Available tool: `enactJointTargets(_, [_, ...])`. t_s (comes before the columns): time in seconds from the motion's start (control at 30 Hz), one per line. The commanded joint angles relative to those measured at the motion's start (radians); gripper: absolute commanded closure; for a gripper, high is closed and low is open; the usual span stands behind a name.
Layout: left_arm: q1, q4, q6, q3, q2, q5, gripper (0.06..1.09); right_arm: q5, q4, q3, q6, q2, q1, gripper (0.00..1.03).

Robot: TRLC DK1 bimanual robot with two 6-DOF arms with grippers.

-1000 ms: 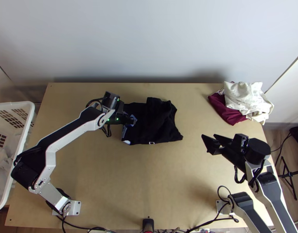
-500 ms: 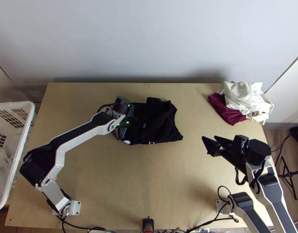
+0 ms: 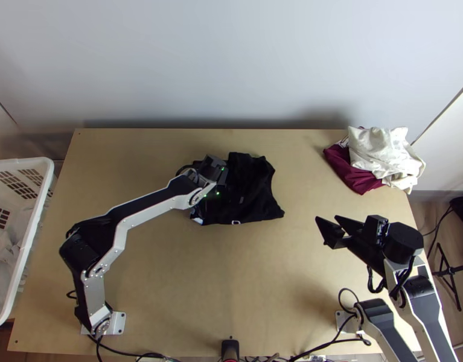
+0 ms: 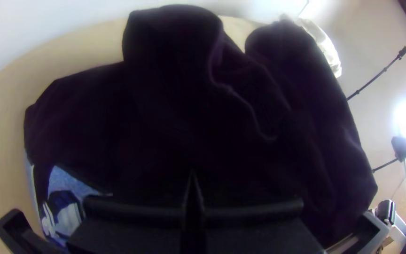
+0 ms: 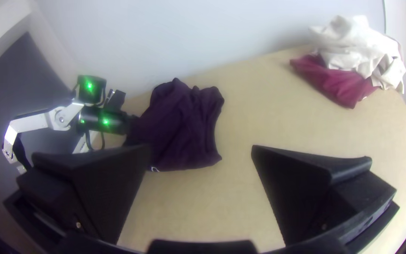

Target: Fold the t-shirt

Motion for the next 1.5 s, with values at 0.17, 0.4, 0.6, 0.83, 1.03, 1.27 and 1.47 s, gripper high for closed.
enactJointTargets(0.17, [-0.016, 0.080, -0.107, 0.118, 0.049, -0.022, 1.05, 0.000, -0.008, -0.022, -0.006, -0.015, -0.001, 0.05])
enactJointTargets(0.4, [-0.073, 0.098, -0.187, 0.226, 0.105, 0.042, 1.05, -0.001, -0.015, -0.057, 0.005, -0.050, -0.009, 0.05])
enactJointTargets(0.6, [-0.151, 0.078, -0.195, 0.333, 0.232, 0.050, 1.05, -0.001, -0.040, -0.063, 0.008, -0.064, -0.010, 0.05])
enactJointTargets(0.83, [-0.179, 0.055, -0.247, 0.510, 0.329, 0.074, 1.05, -0.004, -0.071, -0.071, 0.020, -0.073, -0.004, 0.05])
enactJointTargets(1.03, [-0.110, 0.012, -0.259, 0.574, 0.226, 0.076, 1.05, -0.004, -0.049, -0.119, 0.063, -0.090, 0.026, 0.05])
enactJointTargets(1.27, [0.030, -0.083, -0.222, 0.430, -0.014, 0.084, 1.05, -0.020, 0.014, -0.154, 0.107, -0.081, 0.086, 0.05])
enactJointTargets(1.47, [0.127, -0.052, -0.124, 0.105, -0.251, 0.090, 1.05, -0.029, 0.080, -0.157, 0.111, 0.001, 0.143, 0.05])
